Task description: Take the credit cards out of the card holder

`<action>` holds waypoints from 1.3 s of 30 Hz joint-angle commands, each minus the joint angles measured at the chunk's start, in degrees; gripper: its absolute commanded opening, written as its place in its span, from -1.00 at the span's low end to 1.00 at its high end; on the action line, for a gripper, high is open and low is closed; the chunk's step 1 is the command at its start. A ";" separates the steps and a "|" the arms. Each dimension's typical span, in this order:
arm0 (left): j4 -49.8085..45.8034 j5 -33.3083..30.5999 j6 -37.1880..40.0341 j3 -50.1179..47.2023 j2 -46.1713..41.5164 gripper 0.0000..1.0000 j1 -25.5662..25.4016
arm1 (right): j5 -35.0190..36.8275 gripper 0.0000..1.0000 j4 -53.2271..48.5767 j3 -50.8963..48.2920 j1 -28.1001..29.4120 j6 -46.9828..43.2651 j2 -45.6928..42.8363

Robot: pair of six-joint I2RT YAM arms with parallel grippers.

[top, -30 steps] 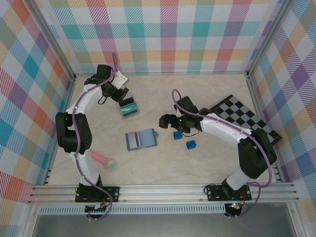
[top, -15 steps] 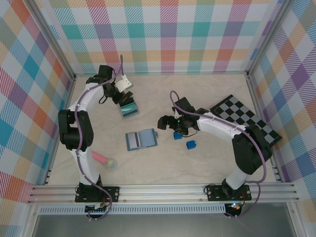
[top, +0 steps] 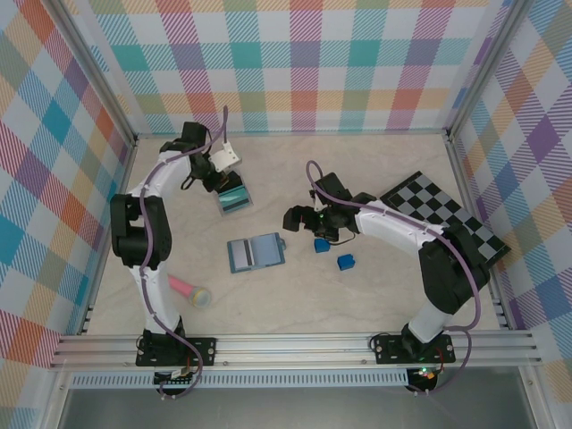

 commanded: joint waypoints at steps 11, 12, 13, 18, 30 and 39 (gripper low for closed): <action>0.20 -0.55 -3.17 1.85 1.67 -0.60 -0.07 | -1.65 1.00 -0.37 2.11 -0.16 0.64 1.71; 0.47 -0.84 -3.50 2.02 1.53 -0.59 -0.13 | -1.65 1.00 -0.37 2.09 -0.19 0.66 1.71; 0.75 -1.09 -3.84 2.21 1.40 -0.58 -0.17 | -1.58 1.00 -0.36 2.11 -0.20 0.73 1.73; 5.03 -2.04 -9.50 1.71 -0.97 -0.55 -0.17 | -1.30 1.00 -0.52 2.16 0.05 0.75 1.92; 20.74 -3.24 -40.25 -12.69 -16.67 -0.35 -0.18 | 7.44 0.92 -7.56 9.57 7.19 -5.22 3.93; 17.77 -9.00 -68.59 -28.58 -31.34 -0.07 -0.17 | 13.60 0.58 -11.06 16.90 16.08 -9.83 10.18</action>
